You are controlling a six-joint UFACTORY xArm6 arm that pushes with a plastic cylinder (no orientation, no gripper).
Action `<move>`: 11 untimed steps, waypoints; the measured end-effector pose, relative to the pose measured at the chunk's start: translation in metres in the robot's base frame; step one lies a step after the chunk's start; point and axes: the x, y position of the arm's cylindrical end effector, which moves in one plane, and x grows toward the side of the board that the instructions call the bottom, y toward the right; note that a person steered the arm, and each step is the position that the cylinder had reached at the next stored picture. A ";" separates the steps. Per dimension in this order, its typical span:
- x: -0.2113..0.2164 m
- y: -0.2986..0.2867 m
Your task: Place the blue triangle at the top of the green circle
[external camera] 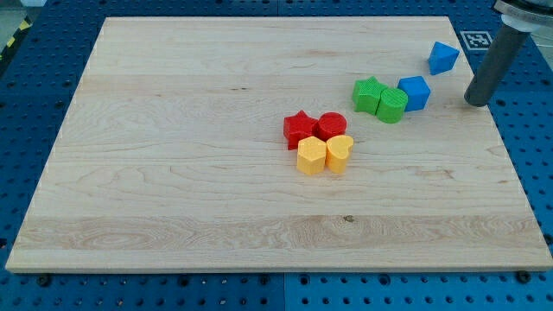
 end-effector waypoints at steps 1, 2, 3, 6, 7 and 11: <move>0.005 -0.009; 0.005 -0.024; 0.005 -0.030; -0.010 0.025; -0.040 0.049; -0.083 -0.005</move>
